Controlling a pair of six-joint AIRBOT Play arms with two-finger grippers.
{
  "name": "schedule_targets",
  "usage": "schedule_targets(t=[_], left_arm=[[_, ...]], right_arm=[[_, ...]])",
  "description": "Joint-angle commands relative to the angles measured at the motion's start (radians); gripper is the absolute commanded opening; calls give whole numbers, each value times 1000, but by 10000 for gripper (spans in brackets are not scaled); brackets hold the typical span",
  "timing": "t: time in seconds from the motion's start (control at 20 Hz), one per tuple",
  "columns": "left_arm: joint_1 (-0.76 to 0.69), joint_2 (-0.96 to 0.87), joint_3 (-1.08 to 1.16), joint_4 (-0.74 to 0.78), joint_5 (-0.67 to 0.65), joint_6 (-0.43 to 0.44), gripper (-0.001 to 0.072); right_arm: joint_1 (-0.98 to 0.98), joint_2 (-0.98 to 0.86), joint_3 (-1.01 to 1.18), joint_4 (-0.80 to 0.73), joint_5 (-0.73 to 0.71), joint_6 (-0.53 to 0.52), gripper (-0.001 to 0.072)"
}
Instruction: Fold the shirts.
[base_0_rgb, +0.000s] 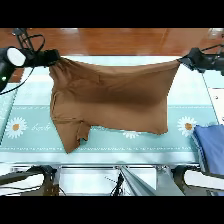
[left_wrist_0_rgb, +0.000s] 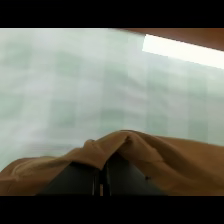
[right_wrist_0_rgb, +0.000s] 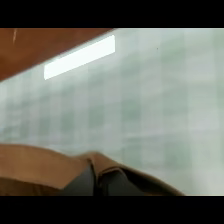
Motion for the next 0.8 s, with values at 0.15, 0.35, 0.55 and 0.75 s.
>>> schedule_targets(t=[0.15,0.35,0.55,0.75], left_arm=[[44,-230,140,-55,63,-57,35],[114,-311,218,-63,-109,-76,35],[142,-327,220,-70,-263,37,35],[143,-322,233,-70,-406,109,35]], right_arm=[[25,-259,197,45,-71,48,19],[25,-325,225,37,-14,55,19],[24,-361,225,37,89,54,19],[13,-343,225,45,188,54,19]])
